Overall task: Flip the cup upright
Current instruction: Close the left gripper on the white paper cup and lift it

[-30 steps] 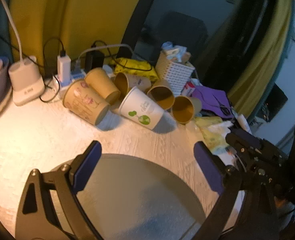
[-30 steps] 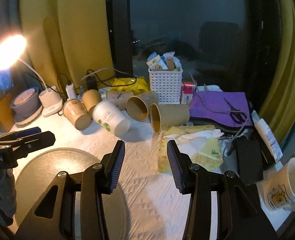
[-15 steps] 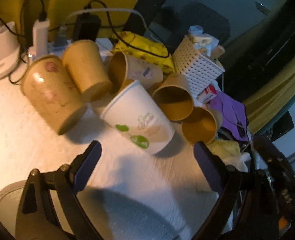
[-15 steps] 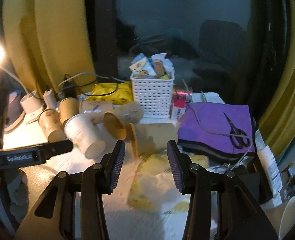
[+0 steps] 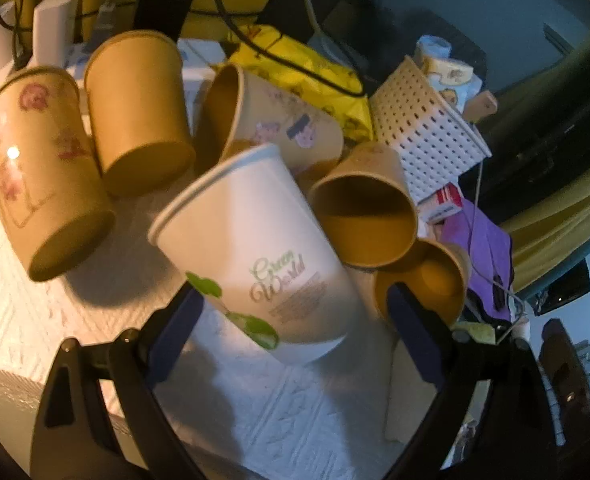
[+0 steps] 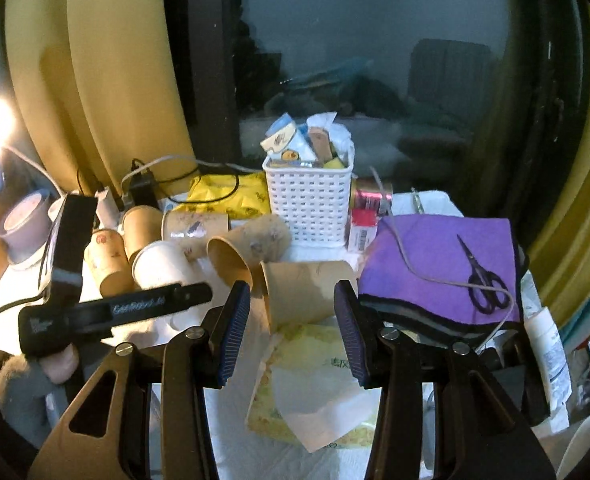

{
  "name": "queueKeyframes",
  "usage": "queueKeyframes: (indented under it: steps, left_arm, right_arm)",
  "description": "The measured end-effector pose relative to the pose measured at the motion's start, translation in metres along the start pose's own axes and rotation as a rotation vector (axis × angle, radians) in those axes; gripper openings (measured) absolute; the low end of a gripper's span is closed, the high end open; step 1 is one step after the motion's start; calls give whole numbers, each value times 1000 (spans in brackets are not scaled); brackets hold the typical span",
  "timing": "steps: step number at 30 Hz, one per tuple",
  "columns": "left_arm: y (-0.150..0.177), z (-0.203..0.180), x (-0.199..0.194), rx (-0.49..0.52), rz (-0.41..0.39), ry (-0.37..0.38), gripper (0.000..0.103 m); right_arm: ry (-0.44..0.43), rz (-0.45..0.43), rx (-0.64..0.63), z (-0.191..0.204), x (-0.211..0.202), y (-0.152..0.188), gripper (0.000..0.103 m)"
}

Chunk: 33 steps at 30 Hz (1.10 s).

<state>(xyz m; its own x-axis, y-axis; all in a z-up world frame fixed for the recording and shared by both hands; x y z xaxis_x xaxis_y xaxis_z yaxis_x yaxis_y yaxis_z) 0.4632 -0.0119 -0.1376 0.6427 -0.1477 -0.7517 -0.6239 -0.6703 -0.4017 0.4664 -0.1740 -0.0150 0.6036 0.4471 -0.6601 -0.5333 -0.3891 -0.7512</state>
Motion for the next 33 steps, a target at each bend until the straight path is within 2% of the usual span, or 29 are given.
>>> queueKeyframes:
  steps: [1, 2, 3, 6, 18, 24, 28, 33]
  left_arm:
    - [0, 0, 0, -2, -3, -1, 93]
    - [-2, 1, -2, 10, -18, -7, 81]
    - [-2, 1, -2, 19, -24, -16, 75]
    - [-2, -1, 1, 34, -12, 2, 66]
    - [20, -5, -24, 121, -4, 45, 63]
    - [42, -8, -67, 216, -28, 86, 64]
    - [58, -18, -104, 342, -83, 94, 64]
    - [79, -15, -144, 431, -148, 85, 64]
  right_arm:
    - [-3, 4, 4, -1, 1, 1, 46]
    - [-5, 8, 5, -2, 1, 3, 46]
    - [-8, 12, 2, -3, 2, 5, 46]
    - [-12, 20, -4, -5, 2, 9, 46]
    - [-16, 20, 34, 0, -9, 19, 46]
    - [-31, 21, 39, 20, -25, 26, 46]
    - [-68, 7, 79, 35, -44, 32, 46]
    - [-88, -17, 98, 57, -71, 39, 46]
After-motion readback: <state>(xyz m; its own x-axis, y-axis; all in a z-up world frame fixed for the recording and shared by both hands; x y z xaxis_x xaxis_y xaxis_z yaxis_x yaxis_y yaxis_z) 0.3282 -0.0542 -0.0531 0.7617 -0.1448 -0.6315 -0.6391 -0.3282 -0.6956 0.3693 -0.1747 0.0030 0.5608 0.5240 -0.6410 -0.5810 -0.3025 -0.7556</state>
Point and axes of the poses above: each gripper's, at about its wrist camera, not at the fingertips, and x roughly the way its jaws point, z to its left, y to its underside, the point moved 6 cm from there along x, roughly the way its jaws point
